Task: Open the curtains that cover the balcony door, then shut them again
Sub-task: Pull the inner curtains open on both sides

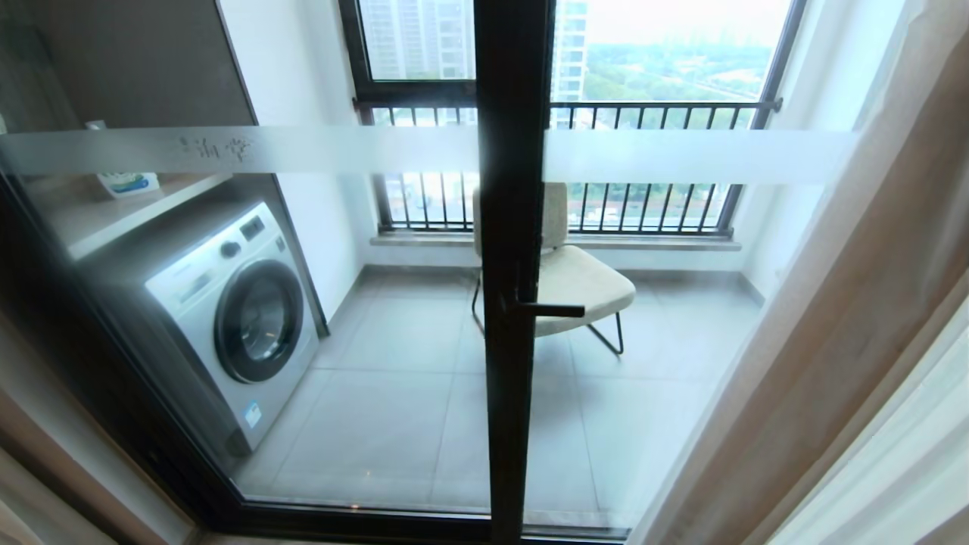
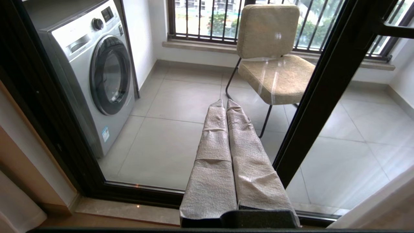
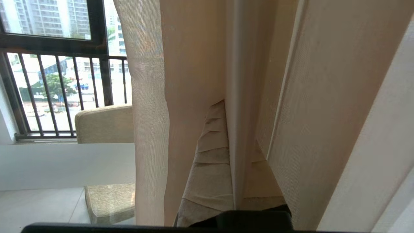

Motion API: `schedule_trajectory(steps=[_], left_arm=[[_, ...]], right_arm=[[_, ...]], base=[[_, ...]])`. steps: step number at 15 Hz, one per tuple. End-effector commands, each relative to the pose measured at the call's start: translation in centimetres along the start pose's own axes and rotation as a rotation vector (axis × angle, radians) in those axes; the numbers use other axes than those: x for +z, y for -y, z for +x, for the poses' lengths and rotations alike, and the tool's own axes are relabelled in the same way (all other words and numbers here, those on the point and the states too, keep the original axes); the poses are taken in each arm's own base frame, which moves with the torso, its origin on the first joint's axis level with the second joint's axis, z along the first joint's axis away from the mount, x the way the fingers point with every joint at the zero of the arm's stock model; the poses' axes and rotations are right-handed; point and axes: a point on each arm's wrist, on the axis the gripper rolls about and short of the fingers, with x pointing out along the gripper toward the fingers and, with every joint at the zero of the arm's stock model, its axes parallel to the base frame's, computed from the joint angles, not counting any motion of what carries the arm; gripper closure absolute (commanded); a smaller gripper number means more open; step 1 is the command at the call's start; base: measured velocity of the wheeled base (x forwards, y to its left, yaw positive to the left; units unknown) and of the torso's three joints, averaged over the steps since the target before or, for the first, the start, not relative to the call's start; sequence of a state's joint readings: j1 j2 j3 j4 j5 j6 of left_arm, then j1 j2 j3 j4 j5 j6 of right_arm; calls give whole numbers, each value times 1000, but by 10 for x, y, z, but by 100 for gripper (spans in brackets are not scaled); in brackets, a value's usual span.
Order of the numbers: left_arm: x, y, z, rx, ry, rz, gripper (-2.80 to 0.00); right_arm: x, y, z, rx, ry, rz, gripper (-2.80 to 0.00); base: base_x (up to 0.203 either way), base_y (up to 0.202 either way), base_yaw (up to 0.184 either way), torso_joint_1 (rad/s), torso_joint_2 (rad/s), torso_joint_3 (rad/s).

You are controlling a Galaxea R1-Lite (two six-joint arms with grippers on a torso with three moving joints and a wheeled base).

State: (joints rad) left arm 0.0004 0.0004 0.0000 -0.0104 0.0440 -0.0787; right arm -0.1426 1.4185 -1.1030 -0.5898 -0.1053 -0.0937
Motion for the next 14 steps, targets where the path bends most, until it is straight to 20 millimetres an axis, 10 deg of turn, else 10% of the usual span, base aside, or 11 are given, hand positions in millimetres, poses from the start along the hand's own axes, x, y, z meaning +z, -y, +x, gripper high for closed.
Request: schedule_trajectory(steps=[1,14], left_arm=[[0,0,0,0,1,-1,0],[0,0,0,0,1,-1,0]], right_arm=[[-1,5,0,-21,-2,-8,0],[-9,31,-4,-124,-29,-41,0]], base=[[0,-186,2,5,-2,0],[0,-189,2,2,1,2]])
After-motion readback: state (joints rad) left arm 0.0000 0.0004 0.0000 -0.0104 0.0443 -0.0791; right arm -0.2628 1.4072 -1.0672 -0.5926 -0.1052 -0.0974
